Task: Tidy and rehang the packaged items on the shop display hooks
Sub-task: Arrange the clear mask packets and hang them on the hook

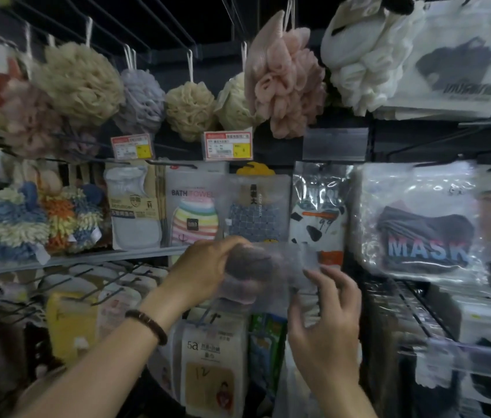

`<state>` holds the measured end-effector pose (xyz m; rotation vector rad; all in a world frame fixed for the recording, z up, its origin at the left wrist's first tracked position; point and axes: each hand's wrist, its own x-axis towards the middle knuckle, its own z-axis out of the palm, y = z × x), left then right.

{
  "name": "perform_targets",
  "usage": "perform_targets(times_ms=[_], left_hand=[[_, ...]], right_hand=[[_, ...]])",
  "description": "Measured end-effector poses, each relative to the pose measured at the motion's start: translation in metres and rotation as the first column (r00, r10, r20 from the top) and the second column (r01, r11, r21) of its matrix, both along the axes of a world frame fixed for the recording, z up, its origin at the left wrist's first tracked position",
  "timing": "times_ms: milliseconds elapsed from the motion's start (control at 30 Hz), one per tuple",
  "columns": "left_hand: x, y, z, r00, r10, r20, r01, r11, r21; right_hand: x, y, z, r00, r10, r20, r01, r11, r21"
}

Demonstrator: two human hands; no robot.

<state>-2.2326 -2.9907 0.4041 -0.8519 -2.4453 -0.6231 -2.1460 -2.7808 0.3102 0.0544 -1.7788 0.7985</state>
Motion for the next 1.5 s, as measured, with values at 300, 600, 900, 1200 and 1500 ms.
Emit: perform_targets(times_ms=[300, 600, 900, 1200, 1500], left_hand=[[0.061, 0.028, -0.006, 0.973, -0.135, 0.188, -0.008, 0.791, 0.612], [0.130, 0.065, -0.019, 0.739, -0.621, 0.263, 0.017, 0.406, 0.914], [0.119, 0.104, -0.050, 0.860, -0.400, 0.316, -0.092, 0.488, 0.868], [0.144, 0.147, -0.061, 0.642, -0.667, 0.380, -0.123, 0.399, 0.909], [0.153, 0.180, -0.062, 0.658, -0.689, 0.303, -0.142, 0.281, 0.949]], right_hand=[[0.005, -0.019, -0.001, 0.973, 0.059, 0.222, -0.114, 0.964, 0.242], [0.051, 0.017, 0.013, 0.995, 0.101, -0.020, -0.101, 0.995, -0.001], [0.116, 0.069, 0.042, 0.839, 0.541, -0.050, -0.463, 0.664, -0.587], [0.146, 0.135, 0.037, 0.852, 0.523, -0.014, -0.387, 0.612, -0.690], [0.158, 0.152, 0.022, 0.887, 0.455, -0.075, -0.387, 0.646, -0.658]])
